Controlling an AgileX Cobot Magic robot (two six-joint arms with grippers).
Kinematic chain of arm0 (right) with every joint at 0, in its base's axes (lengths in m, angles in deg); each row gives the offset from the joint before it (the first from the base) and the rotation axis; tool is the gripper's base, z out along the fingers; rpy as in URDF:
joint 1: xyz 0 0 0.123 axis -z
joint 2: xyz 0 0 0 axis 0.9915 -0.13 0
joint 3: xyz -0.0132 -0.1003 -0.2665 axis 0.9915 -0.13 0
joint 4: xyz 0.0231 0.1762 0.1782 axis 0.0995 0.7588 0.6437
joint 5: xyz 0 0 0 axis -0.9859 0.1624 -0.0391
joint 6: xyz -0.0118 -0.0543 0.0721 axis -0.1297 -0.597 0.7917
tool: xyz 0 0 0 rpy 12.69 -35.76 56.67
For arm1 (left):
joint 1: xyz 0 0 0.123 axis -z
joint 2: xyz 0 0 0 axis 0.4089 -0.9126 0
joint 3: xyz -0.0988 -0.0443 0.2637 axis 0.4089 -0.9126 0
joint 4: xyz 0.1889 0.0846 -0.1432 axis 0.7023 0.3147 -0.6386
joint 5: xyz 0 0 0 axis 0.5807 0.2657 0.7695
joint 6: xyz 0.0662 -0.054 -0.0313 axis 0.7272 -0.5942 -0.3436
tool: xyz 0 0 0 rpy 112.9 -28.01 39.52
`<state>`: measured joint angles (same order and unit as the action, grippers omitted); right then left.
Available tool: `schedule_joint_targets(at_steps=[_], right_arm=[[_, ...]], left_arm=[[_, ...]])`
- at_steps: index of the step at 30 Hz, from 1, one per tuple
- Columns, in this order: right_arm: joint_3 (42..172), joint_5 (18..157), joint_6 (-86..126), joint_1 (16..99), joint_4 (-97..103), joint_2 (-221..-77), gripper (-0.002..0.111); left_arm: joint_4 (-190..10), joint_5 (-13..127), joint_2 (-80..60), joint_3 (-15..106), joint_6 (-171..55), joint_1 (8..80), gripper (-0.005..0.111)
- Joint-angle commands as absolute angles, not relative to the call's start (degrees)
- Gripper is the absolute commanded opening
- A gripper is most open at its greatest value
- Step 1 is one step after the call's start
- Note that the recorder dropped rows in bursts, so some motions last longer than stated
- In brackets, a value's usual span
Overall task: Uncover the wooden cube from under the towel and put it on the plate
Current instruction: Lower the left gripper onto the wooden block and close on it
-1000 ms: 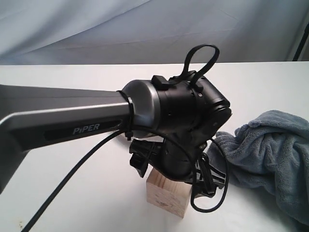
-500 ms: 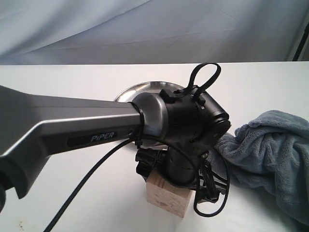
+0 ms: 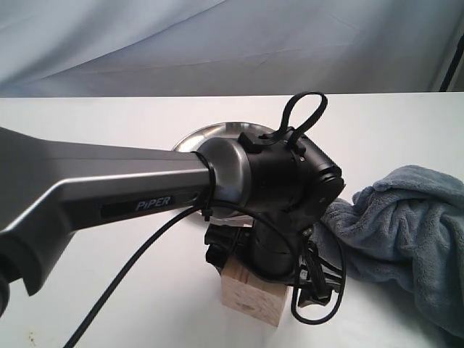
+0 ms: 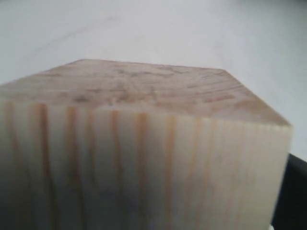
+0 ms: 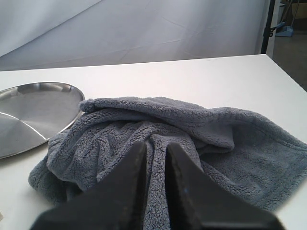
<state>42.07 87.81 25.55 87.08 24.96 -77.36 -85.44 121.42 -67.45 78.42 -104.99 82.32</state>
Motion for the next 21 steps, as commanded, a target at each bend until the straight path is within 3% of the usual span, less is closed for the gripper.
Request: schedule_joint_targets(at_steps=[1, 4, 6, 7, 9, 11, 21], right_arm=[[41.9, 88.5, 25.8, 87.1, 25.2, -77.0, 0.003], [41.9, 88.5, 25.8, 87.1, 25.2, -77.0, 0.003], [41.9, 88.5, 25.8, 87.1, 25.2, -77.0, 0.003], [41.9, 88.5, 25.8, 87.1, 25.2, -77.0, 0.003], [41.9, 88.5, 25.8, 87.1, 25.2, -77.0, 0.003], [41.9, 88.5, 25.8, 87.1, 25.2, -77.0, 0.003], [41.9, 88.5, 25.8, 87.1, 25.2, -77.0, 0.003]], left_arm=[[-86.2, 118.3, -67.6, 78.4, -104.7, 82.3, 0.105], [-86.2, 118.4, -67.6, 78.4, -104.7, 82.3, 0.102], [-86.2, 118.4, -67.6, 78.4, -104.7, 82.3, 0.086], [-85.9, 118.4, -67.7, 78.4, -104.7, 82.3, 0.070], [-84.4, 118.5, -67.9, 78.4, -104.7, 82.3, 0.050], [-83.2, 119.2, -68.1, 78.4, -104.7, 82.3, 0.041], [-81.4, 120.0, -67.4, 78.5, -104.7, 82.3, 0.035]])
